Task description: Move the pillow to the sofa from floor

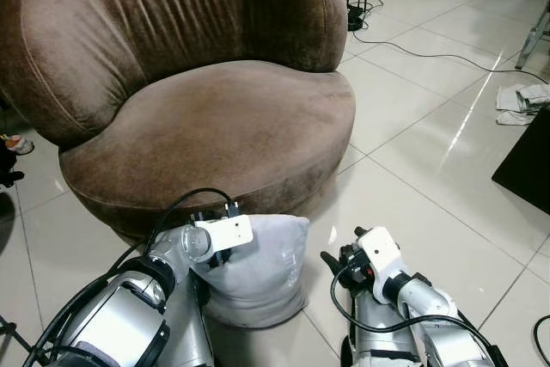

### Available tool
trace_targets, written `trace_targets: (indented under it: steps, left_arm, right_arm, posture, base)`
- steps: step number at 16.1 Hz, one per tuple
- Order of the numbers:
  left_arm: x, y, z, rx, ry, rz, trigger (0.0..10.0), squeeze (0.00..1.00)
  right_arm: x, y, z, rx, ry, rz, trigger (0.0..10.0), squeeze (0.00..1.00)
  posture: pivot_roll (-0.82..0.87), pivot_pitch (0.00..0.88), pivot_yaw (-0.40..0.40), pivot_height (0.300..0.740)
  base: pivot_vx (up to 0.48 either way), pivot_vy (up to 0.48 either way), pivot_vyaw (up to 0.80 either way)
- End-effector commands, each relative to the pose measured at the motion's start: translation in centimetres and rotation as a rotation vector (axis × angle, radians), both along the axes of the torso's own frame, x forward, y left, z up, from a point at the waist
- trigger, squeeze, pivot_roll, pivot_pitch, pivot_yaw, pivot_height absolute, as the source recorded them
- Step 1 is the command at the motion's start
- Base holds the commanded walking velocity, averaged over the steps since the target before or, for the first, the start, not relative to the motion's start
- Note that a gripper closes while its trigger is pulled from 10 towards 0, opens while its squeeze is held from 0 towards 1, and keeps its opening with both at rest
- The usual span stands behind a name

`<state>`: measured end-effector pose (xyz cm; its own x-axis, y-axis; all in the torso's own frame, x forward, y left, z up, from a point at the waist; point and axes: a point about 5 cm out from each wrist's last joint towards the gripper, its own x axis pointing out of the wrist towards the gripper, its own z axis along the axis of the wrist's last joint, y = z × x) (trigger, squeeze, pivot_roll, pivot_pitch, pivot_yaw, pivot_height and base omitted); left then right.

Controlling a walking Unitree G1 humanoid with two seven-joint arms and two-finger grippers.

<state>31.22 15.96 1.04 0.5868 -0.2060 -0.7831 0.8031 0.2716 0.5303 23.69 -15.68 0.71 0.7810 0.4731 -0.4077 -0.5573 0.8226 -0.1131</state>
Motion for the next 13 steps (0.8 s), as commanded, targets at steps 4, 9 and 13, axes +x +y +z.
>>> trace_targets:
  steps: [4, 9, 13]
  left_arm:
    - [-0.8, 0.3, -0.9, -0.017, 0.043, 0.058, 10.0, 1.00]
    - [-0.8, -0.6, -0.9, -0.182, 0.109, 0.164, 0.0, 0.40]
    - [-0.7, -0.7, -0.8, -0.206, 0.070, 0.210, 0.0, 0.00]
  right_arm:
    - [-1.3, -0.8, -1.1, -0.025, 0.088, -0.019, 10.0, 0.00]
    - [-1.6, -0.9, -1.0, -0.032, 0.096, -0.020, 10.0, 0.00]
    - [-1.6, -0.9, -0.6, -0.032, 0.095, -0.019, 10.0, 0.00]
  posture:
    - [-0.29, 0.037, 0.051, 0.425]
    - [-0.29, 0.038, 0.047, 0.425]
    - [-0.29, 0.043, 0.043, 0.425]
  base:
    - [0.000, 0.000, 0.00]
    - [0.000, 0.000, 0.00]
    - [0.000, 0.000, 0.00]
